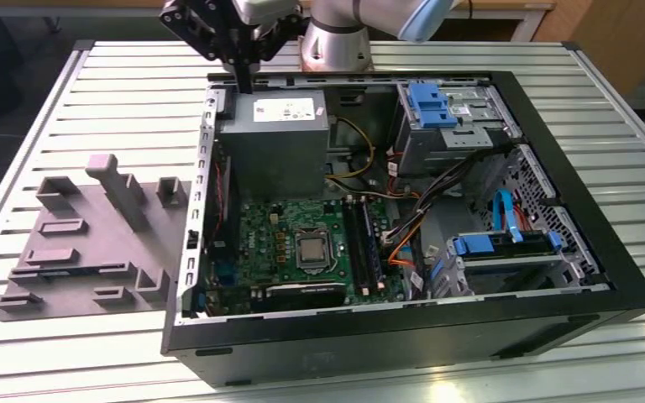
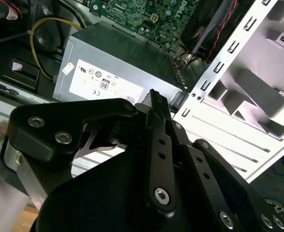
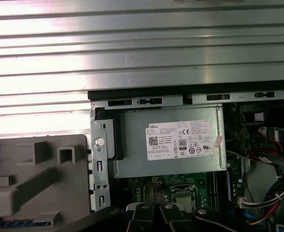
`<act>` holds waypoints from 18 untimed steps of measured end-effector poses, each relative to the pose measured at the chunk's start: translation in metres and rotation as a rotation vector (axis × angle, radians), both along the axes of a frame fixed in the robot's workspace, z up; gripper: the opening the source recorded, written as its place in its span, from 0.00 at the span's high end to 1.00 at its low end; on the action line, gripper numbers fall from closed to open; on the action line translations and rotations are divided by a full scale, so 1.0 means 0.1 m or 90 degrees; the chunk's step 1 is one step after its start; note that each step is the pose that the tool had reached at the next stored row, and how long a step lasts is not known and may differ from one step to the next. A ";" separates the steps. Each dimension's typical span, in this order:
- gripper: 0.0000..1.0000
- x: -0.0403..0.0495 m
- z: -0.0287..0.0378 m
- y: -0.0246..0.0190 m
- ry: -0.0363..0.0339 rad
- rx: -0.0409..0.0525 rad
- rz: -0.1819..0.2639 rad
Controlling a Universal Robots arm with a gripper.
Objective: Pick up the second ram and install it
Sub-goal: 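Reach for the second ram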
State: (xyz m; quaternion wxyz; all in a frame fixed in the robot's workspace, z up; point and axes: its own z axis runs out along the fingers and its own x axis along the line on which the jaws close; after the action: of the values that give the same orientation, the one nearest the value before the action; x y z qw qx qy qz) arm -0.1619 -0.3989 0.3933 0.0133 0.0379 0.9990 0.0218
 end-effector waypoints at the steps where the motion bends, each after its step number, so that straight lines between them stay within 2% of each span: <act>1: 0.89 -0.005 0.000 0.000 0.0000 0.0000 0.000; 18: 0.89 -0.110 0.000 0.000 -0.0001 0.0000 0.000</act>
State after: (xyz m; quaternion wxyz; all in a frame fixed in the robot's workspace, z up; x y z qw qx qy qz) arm -0.1729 -0.3989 0.3933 0.0134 0.0379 0.9990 0.0218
